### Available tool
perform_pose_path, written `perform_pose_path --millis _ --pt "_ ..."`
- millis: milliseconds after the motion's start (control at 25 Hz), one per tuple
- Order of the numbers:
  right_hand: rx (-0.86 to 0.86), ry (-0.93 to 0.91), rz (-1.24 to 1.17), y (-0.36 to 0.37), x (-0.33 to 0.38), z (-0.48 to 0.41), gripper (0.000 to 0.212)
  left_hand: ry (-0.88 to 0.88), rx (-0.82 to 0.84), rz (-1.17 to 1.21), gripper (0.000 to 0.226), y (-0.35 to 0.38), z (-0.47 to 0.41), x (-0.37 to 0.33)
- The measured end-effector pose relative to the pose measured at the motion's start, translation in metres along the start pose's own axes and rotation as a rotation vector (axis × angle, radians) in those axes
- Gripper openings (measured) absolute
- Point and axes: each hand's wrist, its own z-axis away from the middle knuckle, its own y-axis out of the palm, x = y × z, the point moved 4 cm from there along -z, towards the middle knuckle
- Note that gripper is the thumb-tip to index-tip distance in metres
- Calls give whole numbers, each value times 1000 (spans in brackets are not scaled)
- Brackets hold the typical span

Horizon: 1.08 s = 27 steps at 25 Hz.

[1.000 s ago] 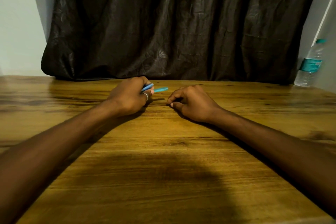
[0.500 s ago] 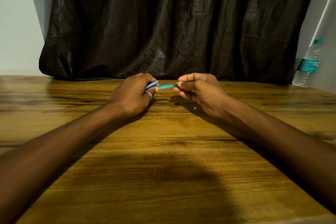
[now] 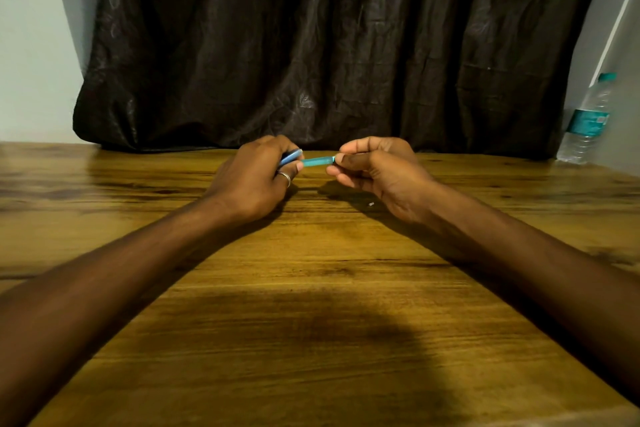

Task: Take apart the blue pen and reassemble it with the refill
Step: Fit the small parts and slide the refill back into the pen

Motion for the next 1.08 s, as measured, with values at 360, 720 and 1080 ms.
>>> perform_pose_path --millis 360,720,1080 --pt "8 -4 73 -1 1 1 18 23 23 -17 10 -3 0 -4" --pt "-18 46 -101 -2 1 0 18 51 4 33 12 -3 2 -7" --pt "14 52 -189 0 2 -1 18 18 -35 48 15 -4 2 -8"
